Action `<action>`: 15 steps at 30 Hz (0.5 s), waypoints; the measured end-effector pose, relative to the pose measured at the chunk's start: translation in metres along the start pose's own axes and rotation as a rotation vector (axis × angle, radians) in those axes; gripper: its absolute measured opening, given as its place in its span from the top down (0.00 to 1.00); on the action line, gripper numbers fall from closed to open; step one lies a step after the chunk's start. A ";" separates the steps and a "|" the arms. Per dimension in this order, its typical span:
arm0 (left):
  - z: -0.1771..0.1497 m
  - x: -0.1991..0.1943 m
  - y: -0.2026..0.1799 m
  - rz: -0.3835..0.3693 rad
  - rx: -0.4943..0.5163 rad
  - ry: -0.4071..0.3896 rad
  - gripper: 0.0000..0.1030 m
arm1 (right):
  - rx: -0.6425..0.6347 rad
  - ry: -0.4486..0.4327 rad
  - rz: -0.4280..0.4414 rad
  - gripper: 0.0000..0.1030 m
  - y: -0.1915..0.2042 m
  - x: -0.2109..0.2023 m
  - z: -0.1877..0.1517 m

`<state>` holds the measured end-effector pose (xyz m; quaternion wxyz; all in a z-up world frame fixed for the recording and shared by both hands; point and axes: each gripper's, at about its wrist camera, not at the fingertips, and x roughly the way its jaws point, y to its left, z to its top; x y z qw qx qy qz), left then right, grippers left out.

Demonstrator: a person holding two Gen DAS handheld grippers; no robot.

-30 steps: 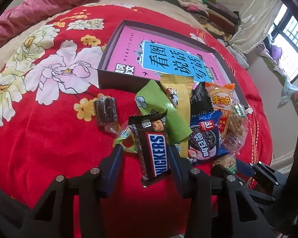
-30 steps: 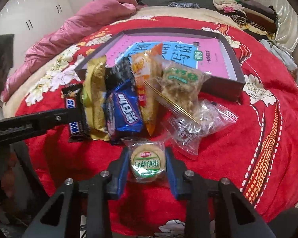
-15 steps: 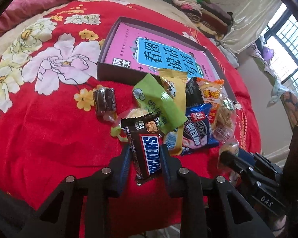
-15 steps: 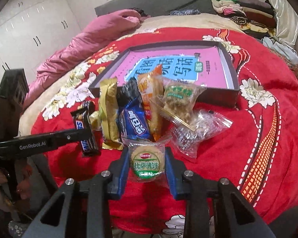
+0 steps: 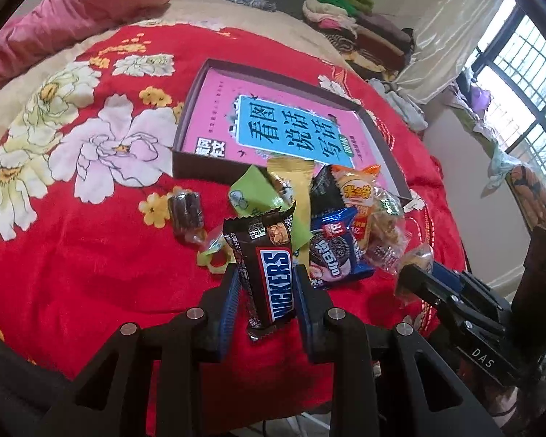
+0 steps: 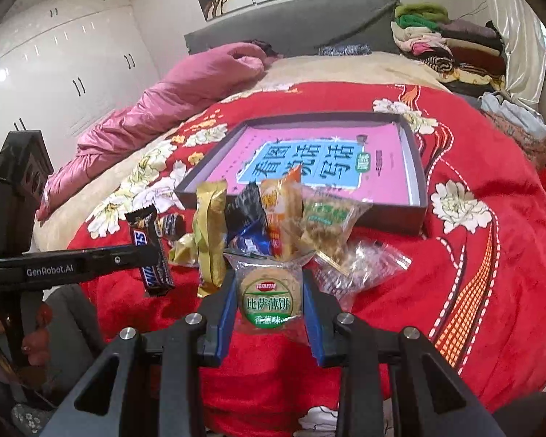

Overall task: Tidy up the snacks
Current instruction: 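Lift the Snickers bar with the left tool while the right tool lifts the biscuit pack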

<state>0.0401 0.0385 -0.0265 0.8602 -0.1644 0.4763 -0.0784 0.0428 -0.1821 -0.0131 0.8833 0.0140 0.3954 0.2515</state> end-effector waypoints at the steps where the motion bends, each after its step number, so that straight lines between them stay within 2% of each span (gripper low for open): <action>1: 0.001 -0.002 -0.001 0.003 0.004 -0.003 0.71 | 0.002 -0.006 0.003 0.67 -0.001 -0.001 0.001; 15: 0.028 -0.009 -0.015 0.067 0.012 -0.035 0.71 | 0.009 -0.117 0.010 0.67 -0.012 -0.019 0.018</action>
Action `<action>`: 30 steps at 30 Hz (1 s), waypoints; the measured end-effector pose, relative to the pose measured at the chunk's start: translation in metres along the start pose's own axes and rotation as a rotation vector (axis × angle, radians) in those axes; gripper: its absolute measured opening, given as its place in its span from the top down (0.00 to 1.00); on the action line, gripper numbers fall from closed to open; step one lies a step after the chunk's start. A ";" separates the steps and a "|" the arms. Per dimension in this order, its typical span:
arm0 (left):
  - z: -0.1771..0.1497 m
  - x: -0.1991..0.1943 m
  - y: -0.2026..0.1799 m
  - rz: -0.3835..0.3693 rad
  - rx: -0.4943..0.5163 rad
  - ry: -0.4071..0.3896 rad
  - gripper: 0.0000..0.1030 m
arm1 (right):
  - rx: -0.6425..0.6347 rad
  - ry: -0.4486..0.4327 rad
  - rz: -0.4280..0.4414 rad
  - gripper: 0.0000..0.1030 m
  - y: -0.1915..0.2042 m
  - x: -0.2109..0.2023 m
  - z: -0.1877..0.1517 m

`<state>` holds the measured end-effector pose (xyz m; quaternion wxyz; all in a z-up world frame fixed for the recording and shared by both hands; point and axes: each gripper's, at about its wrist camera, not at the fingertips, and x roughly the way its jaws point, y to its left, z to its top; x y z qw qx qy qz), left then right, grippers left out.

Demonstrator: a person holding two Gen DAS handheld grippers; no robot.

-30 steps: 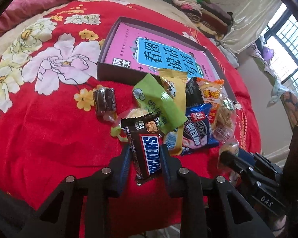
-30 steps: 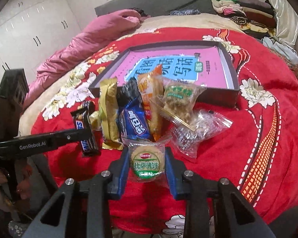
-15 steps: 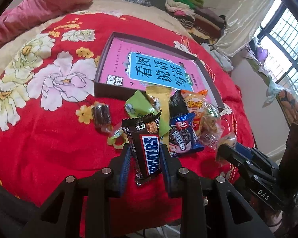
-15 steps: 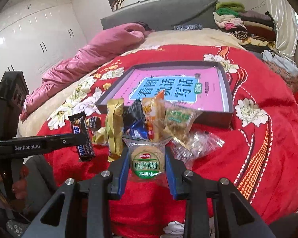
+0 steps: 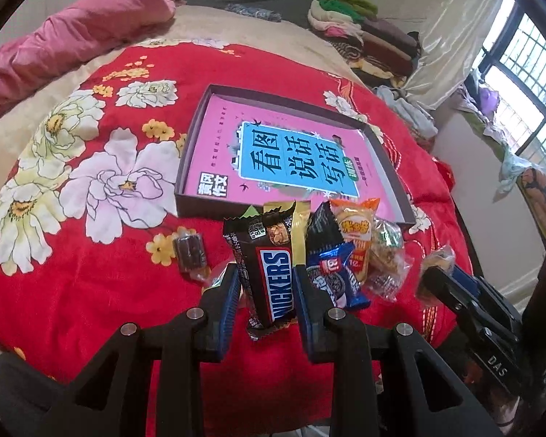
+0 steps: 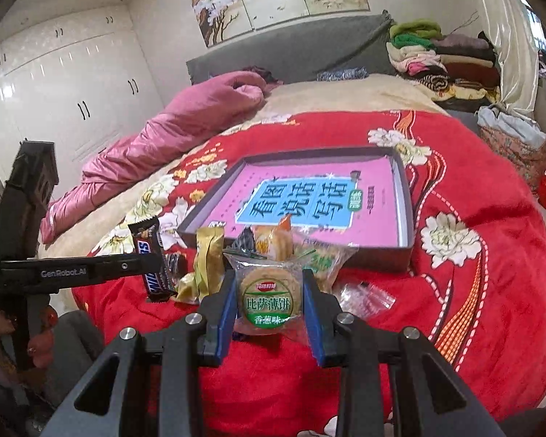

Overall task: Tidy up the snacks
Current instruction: 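Lift the Snickers bar with the left tool while the right tool lifts the biscuit pack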

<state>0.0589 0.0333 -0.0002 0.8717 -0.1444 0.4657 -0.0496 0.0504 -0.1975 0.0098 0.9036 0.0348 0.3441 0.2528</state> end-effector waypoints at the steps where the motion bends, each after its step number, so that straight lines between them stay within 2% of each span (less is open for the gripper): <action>1: 0.001 0.000 -0.001 0.003 0.000 0.000 0.71 | -0.002 -0.009 -0.001 0.67 -0.001 -0.002 0.001; 7: 0.014 -0.001 -0.013 0.005 0.003 -0.016 0.71 | 0.003 -0.061 -0.013 0.67 -0.008 -0.009 0.011; 14: 0.026 0.000 -0.021 0.017 0.018 -0.039 0.71 | 0.014 -0.083 -0.018 0.67 -0.016 -0.008 0.018; 30: 0.058 0.023 -0.025 0.015 0.028 -0.058 0.71 | 0.034 -0.072 -0.017 0.67 -0.030 0.012 0.034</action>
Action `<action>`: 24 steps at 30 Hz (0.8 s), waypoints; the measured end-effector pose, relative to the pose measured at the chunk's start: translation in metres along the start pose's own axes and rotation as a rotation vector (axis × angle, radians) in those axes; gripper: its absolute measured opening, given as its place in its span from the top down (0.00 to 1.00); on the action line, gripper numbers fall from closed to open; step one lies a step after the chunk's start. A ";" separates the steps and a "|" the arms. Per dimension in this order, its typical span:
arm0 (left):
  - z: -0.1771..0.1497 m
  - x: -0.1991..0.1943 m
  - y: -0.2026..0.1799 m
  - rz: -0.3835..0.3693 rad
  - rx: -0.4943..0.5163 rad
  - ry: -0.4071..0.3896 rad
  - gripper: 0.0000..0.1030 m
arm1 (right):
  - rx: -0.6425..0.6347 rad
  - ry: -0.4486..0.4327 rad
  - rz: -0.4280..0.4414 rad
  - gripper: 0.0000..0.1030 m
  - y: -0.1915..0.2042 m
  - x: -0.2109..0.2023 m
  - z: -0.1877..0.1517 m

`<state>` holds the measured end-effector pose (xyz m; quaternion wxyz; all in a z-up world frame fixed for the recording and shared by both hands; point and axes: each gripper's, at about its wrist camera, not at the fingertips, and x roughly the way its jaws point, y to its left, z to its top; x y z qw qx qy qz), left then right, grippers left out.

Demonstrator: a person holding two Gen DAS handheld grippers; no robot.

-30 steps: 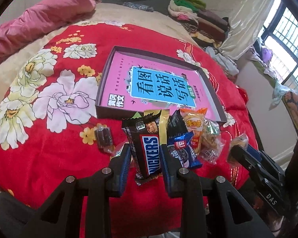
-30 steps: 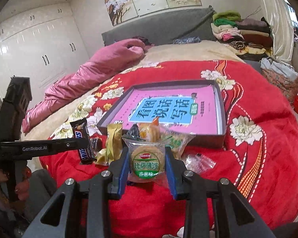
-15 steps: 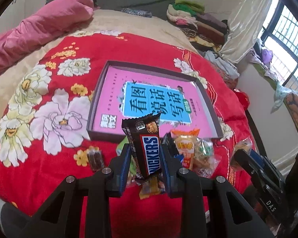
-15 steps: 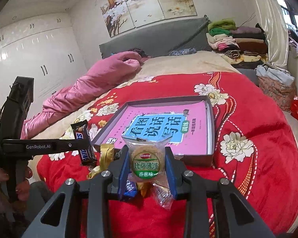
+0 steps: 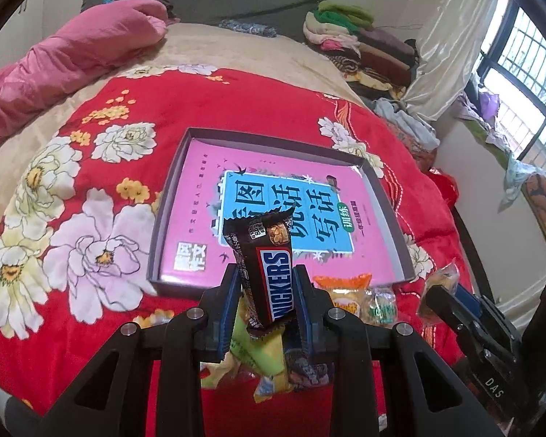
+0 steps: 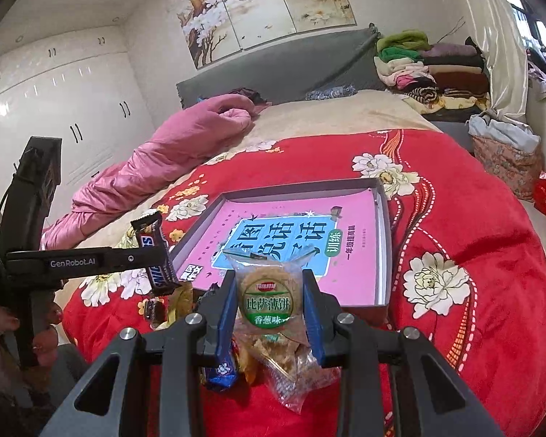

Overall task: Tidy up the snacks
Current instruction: 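Lift the Snickers bar with the left tool while the right tool lifts the biscuit pack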

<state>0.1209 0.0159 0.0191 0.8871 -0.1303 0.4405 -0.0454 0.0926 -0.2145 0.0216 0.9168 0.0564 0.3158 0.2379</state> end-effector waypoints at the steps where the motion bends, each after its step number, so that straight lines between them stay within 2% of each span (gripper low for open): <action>1: 0.001 0.002 0.000 0.001 0.001 0.001 0.71 | 0.000 0.002 0.000 0.67 -0.001 0.003 0.001; 16: 0.032 0.021 0.001 0.049 0.019 -0.029 0.71 | 0.058 -0.033 0.000 0.67 -0.030 0.019 0.024; 24: 0.038 0.050 0.018 0.067 -0.007 0.016 0.71 | 0.086 -0.007 -0.025 0.67 -0.050 0.041 0.033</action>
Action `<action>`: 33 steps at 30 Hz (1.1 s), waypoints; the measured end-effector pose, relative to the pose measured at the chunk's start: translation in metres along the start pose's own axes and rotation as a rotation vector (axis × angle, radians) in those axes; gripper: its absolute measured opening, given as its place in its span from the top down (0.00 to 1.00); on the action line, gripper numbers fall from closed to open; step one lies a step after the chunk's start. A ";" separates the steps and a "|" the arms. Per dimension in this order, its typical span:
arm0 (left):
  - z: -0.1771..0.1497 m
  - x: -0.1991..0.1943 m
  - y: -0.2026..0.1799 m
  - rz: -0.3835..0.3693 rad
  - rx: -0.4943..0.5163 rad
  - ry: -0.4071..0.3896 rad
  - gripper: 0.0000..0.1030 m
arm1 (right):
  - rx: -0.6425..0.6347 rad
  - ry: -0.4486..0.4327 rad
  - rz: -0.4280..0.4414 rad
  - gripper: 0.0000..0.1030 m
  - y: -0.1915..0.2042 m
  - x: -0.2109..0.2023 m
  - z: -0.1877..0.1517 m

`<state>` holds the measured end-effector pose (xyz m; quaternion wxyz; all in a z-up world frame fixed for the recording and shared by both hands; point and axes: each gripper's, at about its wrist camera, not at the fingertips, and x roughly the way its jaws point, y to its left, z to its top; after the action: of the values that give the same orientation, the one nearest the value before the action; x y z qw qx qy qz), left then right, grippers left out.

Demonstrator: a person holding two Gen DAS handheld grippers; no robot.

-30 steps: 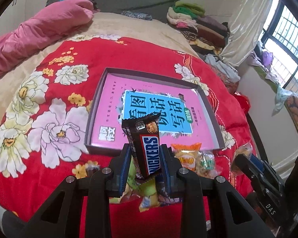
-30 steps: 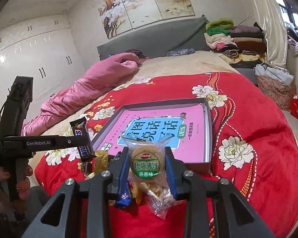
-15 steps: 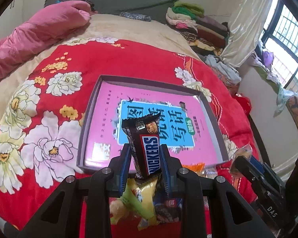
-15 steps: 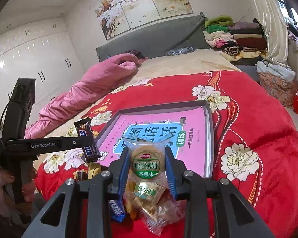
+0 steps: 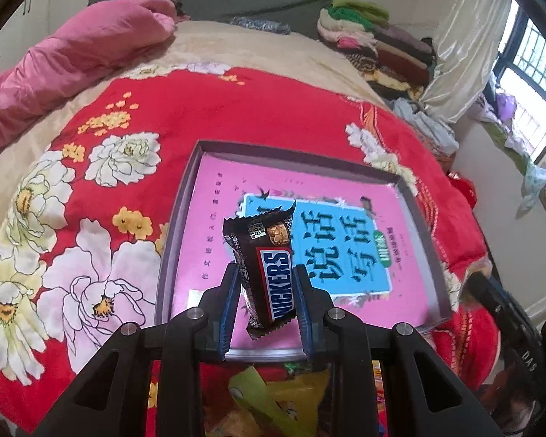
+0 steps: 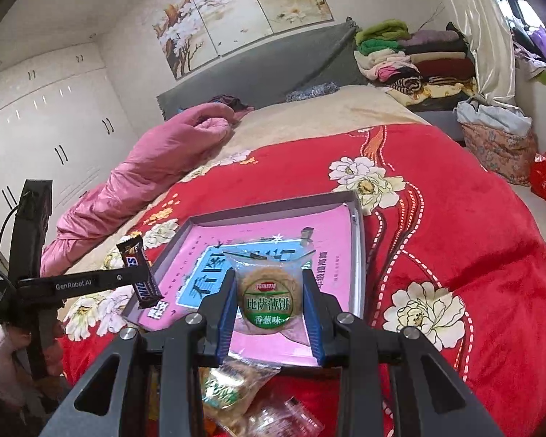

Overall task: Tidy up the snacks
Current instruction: 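Lift the Snickers bar with the left tool while the right tool lifts the biscuit pack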

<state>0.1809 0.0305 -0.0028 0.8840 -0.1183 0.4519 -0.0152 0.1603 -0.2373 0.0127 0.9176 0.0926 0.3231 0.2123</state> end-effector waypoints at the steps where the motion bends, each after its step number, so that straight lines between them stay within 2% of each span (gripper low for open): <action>1: -0.002 0.004 0.001 0.003 0.000 0.011 0.71 | -0.001 0.006 -0.004 0.67 -0.001 0.003 0.000; 10: -0.012 0.025 0.002 0.027 0.018 0.072 0.71 | 0.011 0.086 -0.024 0.67 -0.011 0.027 -0.006; 14: -0.015 0.030 0.002 0.021 0.019 0.099 0.71 | -0.021 0.119 -0.050 0.67 -0.008 0.035 -0.012; 23: -0.017 0.032 -0.001 0.033 0.027 0.104 0.71 | -0.038 0.167 -0.111 0.67 -0.014 0.046 -0.017; 33: -0.018 0.030 -0.004 0.045 0.047 0.115 0.71 | -0.033 0.219 -0.106 0.67 -0.017 0.054 -0.023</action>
<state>0.1844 0.0192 -0.0359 0.8593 -0.0863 0.5039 -0.0126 0.1889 -0.2274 -0.0401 0.8881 0.0368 0.4223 0.1776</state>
